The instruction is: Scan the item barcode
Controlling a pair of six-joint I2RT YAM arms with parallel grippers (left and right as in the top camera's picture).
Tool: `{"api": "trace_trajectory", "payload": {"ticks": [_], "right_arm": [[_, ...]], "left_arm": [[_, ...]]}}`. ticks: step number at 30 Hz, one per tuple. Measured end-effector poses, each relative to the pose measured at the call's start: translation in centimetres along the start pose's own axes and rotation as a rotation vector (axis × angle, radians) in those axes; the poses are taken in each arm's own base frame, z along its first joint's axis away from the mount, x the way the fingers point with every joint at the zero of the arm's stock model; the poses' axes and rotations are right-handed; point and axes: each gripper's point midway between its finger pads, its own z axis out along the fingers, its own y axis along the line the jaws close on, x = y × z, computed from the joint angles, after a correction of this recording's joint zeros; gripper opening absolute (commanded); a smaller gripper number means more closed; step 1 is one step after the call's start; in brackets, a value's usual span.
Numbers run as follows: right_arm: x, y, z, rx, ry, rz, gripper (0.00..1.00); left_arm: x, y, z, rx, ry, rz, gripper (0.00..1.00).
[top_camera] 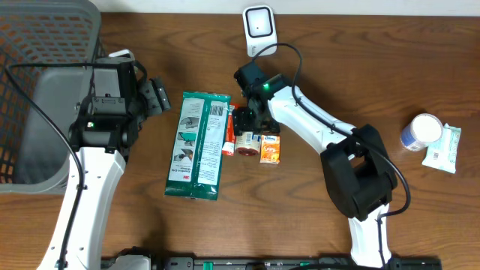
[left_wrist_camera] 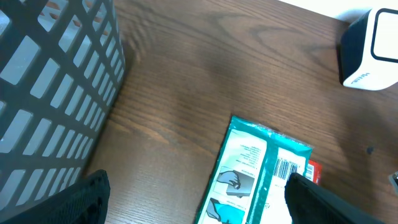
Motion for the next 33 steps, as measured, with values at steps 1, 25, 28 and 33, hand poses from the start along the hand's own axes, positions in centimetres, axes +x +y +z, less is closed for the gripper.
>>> {"api": "trace_trajectory", "payload": {"ticks": [1, 25, 28, 33], "right_arm": [[-0.1, 0.1, 0.1, 0.0, -0.008, -0.003, 0.76], [-1.2, -0.8, 0.1, 0.046, -0.061, -0.006, 0.56], [-1.7, -1.0, -0.9, 0.024, -0.075, 0.003, 0.55], [-2.3, -0.4, -5.4, -0.017, -0.144, -0.026, 0.5]], "left_arm": [[0.0, 0.0, 0.0, 0.0, 0.0, 0.0, 0.86], [0.0, 0.0, 0.0, 0.0, 0.0, 0.0, 0.86], [0.0, 0.0, 0.0, 0.0, 0.0, 0.0, 0.86], [0.0, 0.0, 0.0, 0.0, 0.0, 0.0, 0.86]]}}
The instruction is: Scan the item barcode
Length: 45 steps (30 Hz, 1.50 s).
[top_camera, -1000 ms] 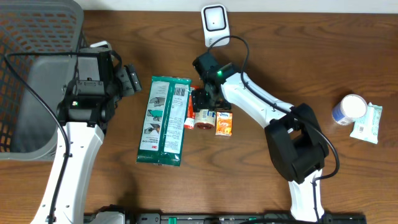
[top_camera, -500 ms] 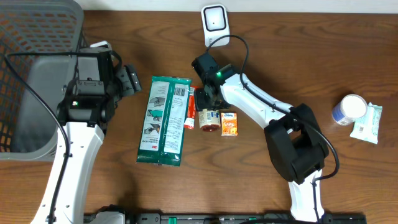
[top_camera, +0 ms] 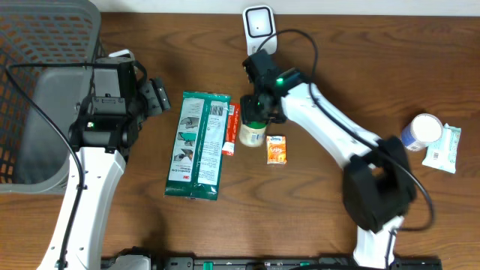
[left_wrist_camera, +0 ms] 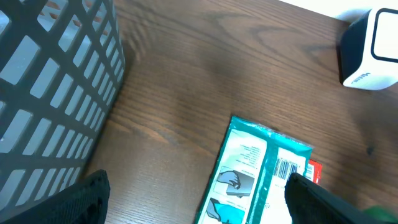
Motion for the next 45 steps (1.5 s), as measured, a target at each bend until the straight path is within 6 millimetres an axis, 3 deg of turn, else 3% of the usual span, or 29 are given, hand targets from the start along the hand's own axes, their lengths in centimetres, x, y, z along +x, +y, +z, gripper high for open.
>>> {"api": "trace_trajectory", "payload": {"ticks": [4, 7, 11, 24, 31, 33, 37, 45], "right_arm": [[-1.1, 0.2, -5.5, 0.004, -0.108, -0.042, 0.5], [-1.3, -0.7, -9.7, 0.052, -0.18, -0.065, 0.5], [-0.8, -1.8, -11.8, 0.104, -0.199, -0.083, 0.51], [3.0, -8.9, -8.6, 0.399, -0.063, -0.085, 0.52], [4.7, -13.0, -4.6, 0.447, -0.035, -0.031, 0.52], [5.2, -13.6, -3.9, 0.452, -0.027, -0.023, 0.59], [5.4, -14.1, -3.8, 0.457, -0.02, -0.02, 0.83], [5.9, -14.2, -3.8, 0.442, 0.016, -0.049, 0.9]], "left_arm": [[0.0, 0.0, 0.0, 0.0, 0.0, 0.0, 0.86], [0.0, 0.0, 0.0, 0.0, 0.0, 0.0, 0.86], [0.0, 0.0, 0.0, 0.0, 0.0, 0.0, 0.86], [0.0, 0.0, 0.0, 0.0, 0.0, 0.0, 0.86], [0.0, 0.0, 0.0, 0.0, 0.0, 0.0, 0.86], [0.0, 0.0, 0.0, 0.0, 0.0, 0.0, 0.86], [0.0, 0.0, 0.0, 0.0, 0.0, 0.0, 0.86], [0.0, 0.0, 0.0, 0.0, 0.0, 0.0, 0.86]]}}
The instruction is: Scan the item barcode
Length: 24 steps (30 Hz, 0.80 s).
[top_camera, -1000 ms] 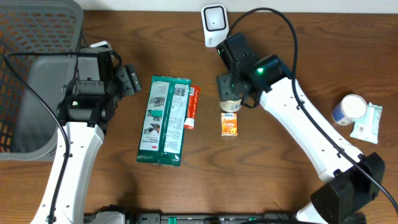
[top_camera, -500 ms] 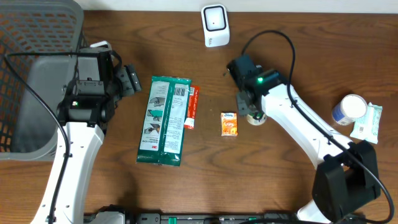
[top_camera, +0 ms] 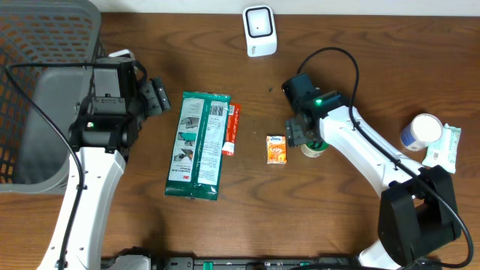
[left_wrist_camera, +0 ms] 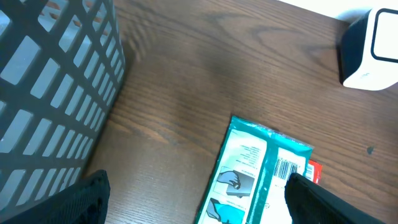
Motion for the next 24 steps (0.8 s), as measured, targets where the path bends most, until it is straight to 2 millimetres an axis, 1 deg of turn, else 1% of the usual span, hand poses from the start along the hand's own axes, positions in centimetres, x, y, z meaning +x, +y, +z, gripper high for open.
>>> {"api": "trace_trajectory", "payload": {"ticks": [3, 4, 5, 9, 12, 16, 19, 24], "right_arm": [[0.7, -0.6, -0.6, -0.008, 0.052, -0.002, 0.91], [0.5, -0.7, -1.2, -0.022, 0.061, 0.003, 0.96], [-0.1, -0.8, -1.8, -0.047, 0.061, 0.012, 0.99], [-2.3, -0.9, -4.9, -0.175, 0.045, 0.034, 0.99], [-2.2, -1.2, -5.8, -0.262, 0.081, 0.056, 0.99], [-1.6, -1.4, -5.5, -0.312, 0.121, 0.08, 0.99], [-1.0, -1.0, -4.7, -0.329, 0.139, 0.077, 0.99], [0.4, -0.3, -2.0, -0.328, 0.156, 0.071, 0.99]], "left_arm": [[0.0, 0.0, 0.0, 0.0, 0.0, 0.0, 0.86], [0.0, 0.0, 0.0, 0.0, 0.0, 0.0, 0.86], [0.0, 0.0, 0.0, 0.0, 0.0, 0.0, 0.86], [0.0, 0.0, 0.0, 0.0, 0.0, 0.0, 0.86], [0.0, 0.0, 0.0, 0.0, 0.0, 0.0, 0.86], [0.0, 0.0, 0.0, 0.0, 0.0, 0.0, 0.86], [0.0, 0.0, 0.0, 0.0, 0.0, 0.0, 0.86], [0.0, 0.0, 0.0, 0.0, 0.0, 0.0, 0.86]]}}
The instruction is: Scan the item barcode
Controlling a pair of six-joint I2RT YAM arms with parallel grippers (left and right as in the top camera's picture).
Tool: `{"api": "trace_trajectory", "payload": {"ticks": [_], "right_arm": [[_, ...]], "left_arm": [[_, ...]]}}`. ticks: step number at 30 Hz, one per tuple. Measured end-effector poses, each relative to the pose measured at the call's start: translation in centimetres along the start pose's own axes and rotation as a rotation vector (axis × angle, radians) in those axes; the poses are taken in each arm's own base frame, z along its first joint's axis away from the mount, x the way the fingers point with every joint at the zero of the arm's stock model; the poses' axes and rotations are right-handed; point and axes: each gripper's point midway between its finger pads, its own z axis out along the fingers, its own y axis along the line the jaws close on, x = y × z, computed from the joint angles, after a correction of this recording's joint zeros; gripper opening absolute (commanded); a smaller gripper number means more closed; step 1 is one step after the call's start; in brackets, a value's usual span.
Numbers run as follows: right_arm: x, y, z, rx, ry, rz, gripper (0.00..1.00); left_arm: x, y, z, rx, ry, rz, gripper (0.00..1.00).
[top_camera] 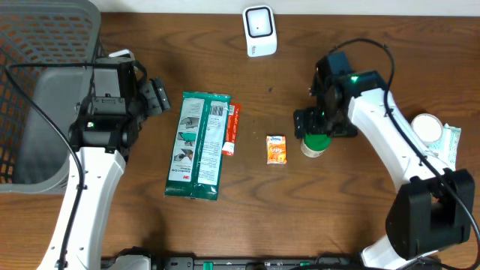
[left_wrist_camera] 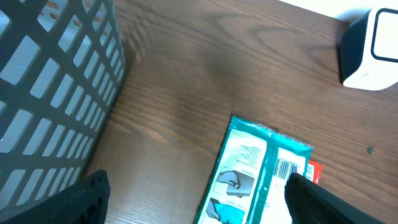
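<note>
A small bottle (top_camera: pixel 315 143) with a green top and pale body sits right of the table's middle, and my right gripper (top_camera: pixel 318 126) is shut on it from above. The white barcode scanner (top_camera: pixel 259 30) stands at the back edge, well up and left of the bottle, and also shows as a white box (left_wrist_camera: pixel 373 50) in the left wrist view. My left gripper (top_camera: pixel 157 97) hangs open beside the basket, its two dark fingertips (left_wrist_camera: pixel 81 199) spread wide with nothing between them. The bottle's barcode cannot be made out.
A green wipes pack (top_camera: pixel 197 145) lies left of centre with a red tube (top_camera: pixel 231 129) along its right edge. An orange sachet (top_camera: pixel 277 149) lies just left of the bottle. A grey mesh basket (top_camera: pixel 37 90) fills the left side. A white tub (top_camera: pixel 422 130) and a packet (top_camera: pixel 442 148) sit far right.
My right arm's wrist has swung to the right and back, and the gripper now stands turned over the bottle, which is at nearly the same spot. The left arm has not moved.
My right gripper was down among the small items beside the red tube. Then it held the green-topped bottle there, close below the scanner. Later the bottle was right of the orange sachet, and it remains there with the gripper turned.
</note>
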Motion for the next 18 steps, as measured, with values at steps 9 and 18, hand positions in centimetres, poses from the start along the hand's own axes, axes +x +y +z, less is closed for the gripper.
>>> {"api": "trace_trajectory", "payload": {"ticks": [9, 18], "right_arm": [[-0.3, -0.6, 3.7, 0.003, -0.062, -0.005, 0.92], [-0.1, -1.6, 5.1, 0.049, -0.08, -0.007, 0.82]], "left_arm": [[0.0, 0.0, 0.0, 0.0, 0.0, 0.0, 0.86], [0.0, 0.0, 0.0, 0.0, 0.0, 0.0, 0.86]]}}
